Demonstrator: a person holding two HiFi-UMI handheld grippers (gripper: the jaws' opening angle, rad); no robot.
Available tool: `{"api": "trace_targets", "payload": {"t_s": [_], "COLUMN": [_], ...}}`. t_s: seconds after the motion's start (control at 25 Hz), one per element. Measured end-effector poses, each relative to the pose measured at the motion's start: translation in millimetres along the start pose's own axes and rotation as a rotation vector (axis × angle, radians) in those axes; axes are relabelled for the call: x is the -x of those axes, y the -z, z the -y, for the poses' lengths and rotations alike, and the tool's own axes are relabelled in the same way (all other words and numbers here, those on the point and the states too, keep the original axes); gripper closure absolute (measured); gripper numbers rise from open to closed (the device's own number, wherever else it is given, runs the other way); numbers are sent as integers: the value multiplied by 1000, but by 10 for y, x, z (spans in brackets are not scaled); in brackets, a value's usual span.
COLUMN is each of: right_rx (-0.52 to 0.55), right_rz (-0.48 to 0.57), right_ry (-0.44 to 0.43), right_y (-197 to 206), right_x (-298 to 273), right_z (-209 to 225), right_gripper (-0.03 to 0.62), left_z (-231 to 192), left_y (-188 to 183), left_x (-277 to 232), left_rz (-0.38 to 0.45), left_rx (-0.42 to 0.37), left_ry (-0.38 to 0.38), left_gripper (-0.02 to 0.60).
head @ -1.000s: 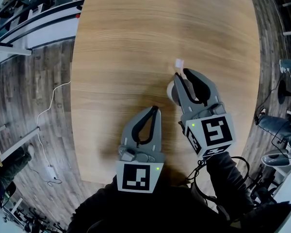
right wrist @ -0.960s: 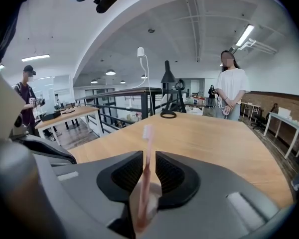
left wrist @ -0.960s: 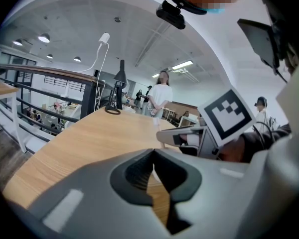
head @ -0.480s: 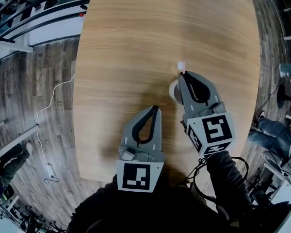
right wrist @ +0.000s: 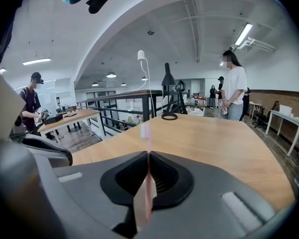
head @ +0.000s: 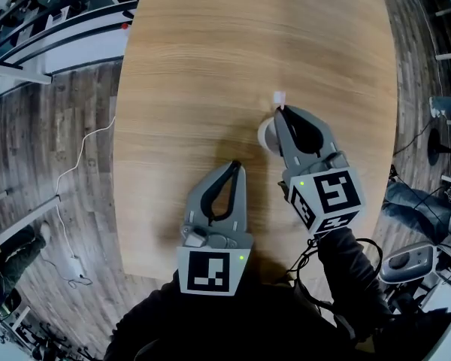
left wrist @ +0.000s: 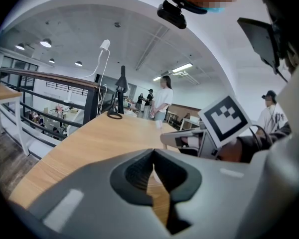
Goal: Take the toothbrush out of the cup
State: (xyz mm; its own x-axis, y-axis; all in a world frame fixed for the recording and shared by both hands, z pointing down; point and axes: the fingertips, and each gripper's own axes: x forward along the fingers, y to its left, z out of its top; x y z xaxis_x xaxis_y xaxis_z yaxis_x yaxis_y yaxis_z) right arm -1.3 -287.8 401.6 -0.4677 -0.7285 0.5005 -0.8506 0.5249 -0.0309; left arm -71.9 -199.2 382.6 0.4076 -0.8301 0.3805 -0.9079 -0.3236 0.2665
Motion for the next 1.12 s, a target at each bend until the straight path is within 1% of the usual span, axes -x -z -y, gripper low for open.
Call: {"api": "trace_targets", "payload": {"t_s": [0.24, 0.36, 0.48, 0.72, 0.88, 1.0, 1.12], "right_rx": [-21, -31, -41, -46, -41, -36, -41], "right_rz": [29, 52, 80, 159, 215, 258, 299], "right_ry": [-1, 0, 7, 36, 52, 69, 83], "right_y": [-38, -75, -157, -393, -555, -669, -748], "right_x": [46, 60, 165, 455, 701, 915, 1214], "right_z": [-28, -83, -105, -70, -137, -191, -291], "right_gripper": [580, 580, 580, 580, 580, 580, 580], "left_z": [31, -3, 46, 221, 310, 390, 483], "left_y": [7, -15, -72, -191, -274, -341, -370], "left_x": [51, 95, 162, 300, 432, 525, 683], "left_rz": [-7, 8, 22, 55, 90, 131, 144], "left_rx": [-12, -17, -38, -78, -103, -146, -151], "left_ry": [4, 1, 15, 42, 54, 66, 82], "left_gripper": [574, 574, 574, 574, 574, 574, 574]}}
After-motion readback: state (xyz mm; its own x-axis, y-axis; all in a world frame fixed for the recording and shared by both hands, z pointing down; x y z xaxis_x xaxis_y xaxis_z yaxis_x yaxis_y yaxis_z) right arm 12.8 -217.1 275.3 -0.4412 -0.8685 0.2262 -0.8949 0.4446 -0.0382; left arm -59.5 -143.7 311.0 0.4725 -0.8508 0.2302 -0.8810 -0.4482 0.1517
